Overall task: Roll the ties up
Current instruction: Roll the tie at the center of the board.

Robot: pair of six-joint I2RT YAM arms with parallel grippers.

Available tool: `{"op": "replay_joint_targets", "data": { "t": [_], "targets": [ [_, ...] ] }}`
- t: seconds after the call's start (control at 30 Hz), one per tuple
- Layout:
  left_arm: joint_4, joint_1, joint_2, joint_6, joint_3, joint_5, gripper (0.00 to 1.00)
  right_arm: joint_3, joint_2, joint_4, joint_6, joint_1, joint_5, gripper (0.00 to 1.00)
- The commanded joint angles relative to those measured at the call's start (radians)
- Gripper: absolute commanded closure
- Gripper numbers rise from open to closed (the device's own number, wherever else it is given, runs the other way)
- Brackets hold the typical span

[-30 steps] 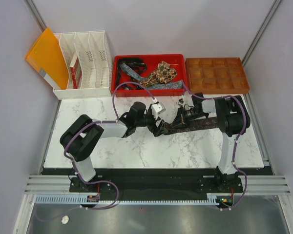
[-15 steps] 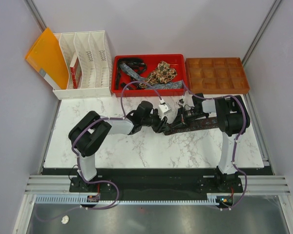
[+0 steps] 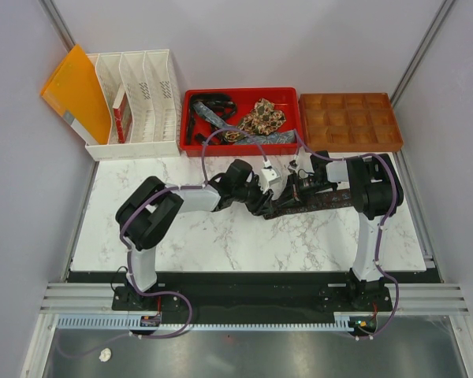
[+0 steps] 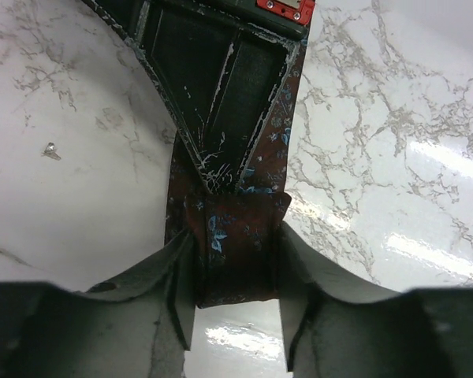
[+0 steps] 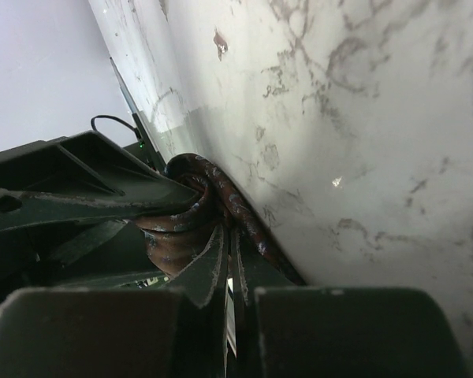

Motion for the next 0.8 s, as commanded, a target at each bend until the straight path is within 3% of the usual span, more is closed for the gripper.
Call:
{"op": "replay_joint_targets", "data": {
  "t": [0.0, 0.2, 0.3, 0.6, 0.77],
  "targets": [
    [-0.087, -0.018, 0.037, 0.039, 0.015, 0.021, 0.64, -0.023, 0.046, 0.018, -0.035, -0.003, 0.174, 0.96],
    [-0.139, -0.016, 0.043, 0.085, 0.033, 0.062, 0.89, -0.023, 0.049, 0.021, -0.029, -0.002, 0.18, 0.92],
    [-0.181, -0.018, 0.027, 0.109, 0.036, 0.042, 0.97, -0.016, 0.05, 0.022, -0.018, -0.002, 0.166, 0.81],
    [-0.572, -0.023, 0.106, 0.286, 0.248, -0.085, 0.98, 0.03, 0.055, 0.052, 0.025, -0.002, 0.137, 0.72],
    [-0.661, -0.049, 0.138, 0.336, 0.281, -0.177, 0.98, 0.041, 0.049, 0.064, 0.045, -0.002, 0.114, 0.66]
  ]
}}
